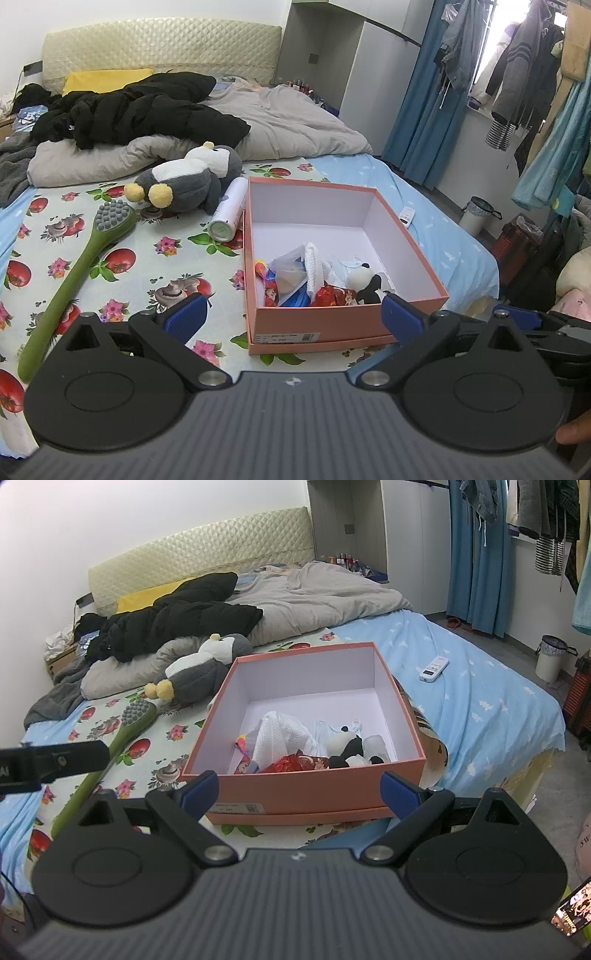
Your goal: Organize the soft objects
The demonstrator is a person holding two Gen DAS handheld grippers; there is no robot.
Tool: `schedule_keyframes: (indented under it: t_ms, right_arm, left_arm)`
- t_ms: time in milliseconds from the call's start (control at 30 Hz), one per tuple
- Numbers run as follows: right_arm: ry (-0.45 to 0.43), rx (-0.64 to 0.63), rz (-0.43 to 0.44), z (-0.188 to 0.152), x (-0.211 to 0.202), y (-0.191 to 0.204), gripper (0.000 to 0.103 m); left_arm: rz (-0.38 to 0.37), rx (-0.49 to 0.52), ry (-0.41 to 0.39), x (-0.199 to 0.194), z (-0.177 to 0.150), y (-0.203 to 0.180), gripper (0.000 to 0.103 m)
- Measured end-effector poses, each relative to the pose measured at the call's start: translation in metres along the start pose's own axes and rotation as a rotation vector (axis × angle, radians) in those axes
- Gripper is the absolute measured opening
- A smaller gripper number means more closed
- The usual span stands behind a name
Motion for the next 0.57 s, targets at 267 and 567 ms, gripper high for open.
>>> schedule_keyframes:
  t_ms: [267, 567]
  right_arm:
    - [-0.003, 0.002, -0.001, -0.0002, 0.0001, -0.0004, 0.096]
    - [-0.006, -0.001, 0.001, -0.0003, 0.0003, -0.0001, 0.096]
  left_arm:
    - [0.004, 0.002, -0.004, 0.0, 0.0007, -0.0003, 0.102]
    - [0.008, 0.0, -0.003, 0.001, 0.0008, -0.0002, 0.102]
Point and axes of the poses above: each gripper's, at about its wrist camera, not at the fingertips, and x roughly the way its jaws point, y to its left, z to its top, the point moved 7 cm from there along x, roughly the way its jaws point, and after that the axes turned 6 degrees about z, right-handed, at the moved point
